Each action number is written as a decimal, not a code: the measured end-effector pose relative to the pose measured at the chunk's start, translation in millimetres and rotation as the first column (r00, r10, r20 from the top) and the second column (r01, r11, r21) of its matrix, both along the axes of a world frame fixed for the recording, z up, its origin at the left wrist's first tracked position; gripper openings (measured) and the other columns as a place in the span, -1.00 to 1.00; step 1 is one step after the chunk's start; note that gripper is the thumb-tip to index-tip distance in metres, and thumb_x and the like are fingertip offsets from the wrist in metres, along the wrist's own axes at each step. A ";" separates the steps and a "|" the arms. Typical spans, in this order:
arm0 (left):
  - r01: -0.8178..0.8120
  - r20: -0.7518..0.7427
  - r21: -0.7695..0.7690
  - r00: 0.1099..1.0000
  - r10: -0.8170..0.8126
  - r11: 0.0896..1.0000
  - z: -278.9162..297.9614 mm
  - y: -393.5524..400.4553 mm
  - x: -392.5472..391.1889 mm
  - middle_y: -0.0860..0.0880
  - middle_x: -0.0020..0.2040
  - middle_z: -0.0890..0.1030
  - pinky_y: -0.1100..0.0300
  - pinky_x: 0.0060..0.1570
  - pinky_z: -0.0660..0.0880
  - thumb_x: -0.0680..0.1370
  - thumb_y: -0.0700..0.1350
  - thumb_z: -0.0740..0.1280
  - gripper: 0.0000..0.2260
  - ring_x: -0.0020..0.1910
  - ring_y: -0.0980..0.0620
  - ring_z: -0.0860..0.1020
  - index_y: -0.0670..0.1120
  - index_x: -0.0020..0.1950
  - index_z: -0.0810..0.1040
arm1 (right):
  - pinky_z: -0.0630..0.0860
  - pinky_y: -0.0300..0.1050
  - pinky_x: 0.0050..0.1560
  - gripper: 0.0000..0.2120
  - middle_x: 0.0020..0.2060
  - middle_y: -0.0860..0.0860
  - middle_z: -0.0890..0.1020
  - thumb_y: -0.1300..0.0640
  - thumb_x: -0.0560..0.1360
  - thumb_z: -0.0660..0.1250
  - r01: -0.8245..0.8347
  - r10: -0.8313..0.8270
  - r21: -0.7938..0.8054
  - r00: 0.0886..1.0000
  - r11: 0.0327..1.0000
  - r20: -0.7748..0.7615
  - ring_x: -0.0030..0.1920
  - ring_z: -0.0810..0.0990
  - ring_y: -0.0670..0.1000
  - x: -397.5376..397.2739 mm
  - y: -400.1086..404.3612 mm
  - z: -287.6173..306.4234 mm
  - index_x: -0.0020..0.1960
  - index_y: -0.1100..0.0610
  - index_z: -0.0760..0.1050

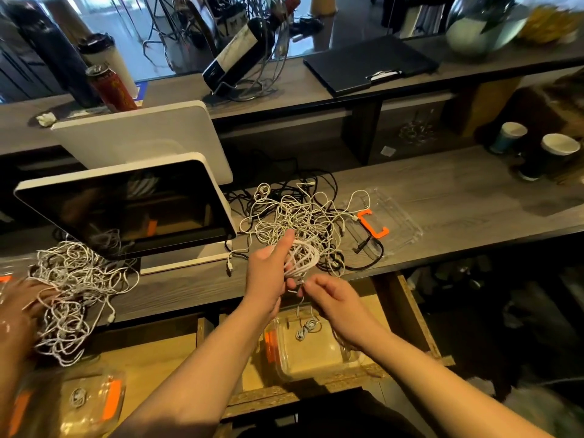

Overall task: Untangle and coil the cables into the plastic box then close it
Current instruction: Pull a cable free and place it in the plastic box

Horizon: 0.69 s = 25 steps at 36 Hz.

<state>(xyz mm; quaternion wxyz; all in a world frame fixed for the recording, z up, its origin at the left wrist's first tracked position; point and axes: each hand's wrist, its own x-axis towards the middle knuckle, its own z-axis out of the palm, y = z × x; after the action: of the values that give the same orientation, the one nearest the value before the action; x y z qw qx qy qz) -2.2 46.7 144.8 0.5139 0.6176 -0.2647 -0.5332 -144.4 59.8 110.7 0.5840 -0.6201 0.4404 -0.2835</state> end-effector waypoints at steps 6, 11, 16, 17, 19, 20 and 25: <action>-0.006 0.474 -0.143 0.877 0.074 0.990 -5.8 -3.4 0.4 0.07 -0.56 0.27 0.21 -0.50 0.23 0.60 0.04 0.38 -0.51 -0.56 0.08 0.28 -0.08 -0.45 0.29 | 0.44 0.07 -0.20 -0.73 -0.38 -0.02 0.55 -0.01 0.63 0.24 -0.111 0.051 -0.220 0.964 0.969 -0.261 -0.31 0.50 -0.03 7.5 11.7 15.5 -0.20 0.06 0.53; 0.078 0.715 -0.173 0.696 0.070 0.982 -13.4 -7.2 2.3 0.09 -0.56 0.29 0.18 -0.44 0.19 0.54 -0.03 0.46 -0.49 -0.52 0.11 0.21 -0.02 -0.50 0.27 | 0.42 0.10 -0.22 -0.71 -0.38 0.00 0.53 -0.06 0.60 0.24 -0.224 0.091 -0.320 0.920 0.921 -0.381 -0.31 0.49 0.04 3.0 5.7 30.4 -0.22 0.08 0.46; 0.206 0.777 -0.079 0.625 -0.069 0.975 -13.6 -7.4 2.9 0.05 -0.54 0.36 0.24 -0.49 0.21 0.53 -0.01 0.44 -0.58 -0.54 0.12 0.26 -0.07 -0.47 0.39 | 0.42 -0.08 -0.24 -0.80 -0.33 -0.08 0.58 0.01 0.62 0.26 -0.247 0.116 -0.319 0.918 0.915 -0.378 -0.30 0.51 -0.10 -11.1 -9.7 36.9 -0.11 0.05 0.55; 0.259 0.779 -0.034 0.612 -0.137 0.965 -13.1 -7.8 3.0 0.03 -0.54 0.37 0.22 -0.48 0.21 0.56 0.02 0.41 -0.57 -0.53 0.12 0.26 -0.08 -0.46 0.41 | 0.44 -0.11 -0.22 -0.83 -0.30 -0.10 0.60 0.02 0.62 0.27 -0.233 0.102 -0.326 0.923 0.916 -0.372 -0.28 0.54 -0.12 -14.2 -13.6 37.1 -0.09 0.01 0.57; 0.372 0.749 0.056 0.598 -0.285 0.926 -9.7 -8.2 3.1 0.04 -0.54 0.33 0.19 -0.48 0.18 0.63 0.06 0.31 -0.53 -0.53 0.10 0.24 -0.07 -0.46 0.40 | 0.49 -0.16 -0.20 -0.89 -0.28 -0.13 0.63 0.02 0.60 0.31 -0.191 0.075 -0.344 0.943 0.919 -0.323 -0.24 0.59 -0.13 -19.1 -20.7 36.3 -0.08 -0.03 0.57; 0.416 0.725 0.092 0.595 -0.347 0.905 -7.8 -8.8 3.2 0.04 -0.53 0.32 0.19 -0.48 0.16 0.65 0.07 0.26 -0.52 -0.53 0.10 0.23 -0.07 -0.45 0.40 | 0.51 -0.17 -0.21 -0.91 -0.29 -0.13 0.63 0.02 0.58 0.34 -0.164 0.061 -0.352 0.956 0.921 -0.286 -0.24 0.60 -0.13 -21.5 -23.7 35.1 -0.08 -0.01 0.57; 0.518 0.632 0.215 0.572 -0.522 0.828 2.7 -10.6 1.5 0.02 -0.52 0.33 0.12 -0.45 0.17 0.66 0.00 0.25 -0.56 -0.55 0.11 0.23 -0.09 -0.41 0.48 | 0.54 -0.14 -0.27 -0.89 -0.31 -0.05 0.63 0.08 0.51 0.44 -0.037 -0.014 -0.358 0.990 0.933 -0.141 -0.30 0.60 -0.11 -33.1 -32.9 28.7 -0.08 0.10 0.55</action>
<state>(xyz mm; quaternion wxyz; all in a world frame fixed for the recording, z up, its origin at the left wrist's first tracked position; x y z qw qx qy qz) -0.7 36.1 147.5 0.2029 0.6621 -0.5981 -0.4035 -177.5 26.9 139.4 0.4296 -0.7376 0.4176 -0.3114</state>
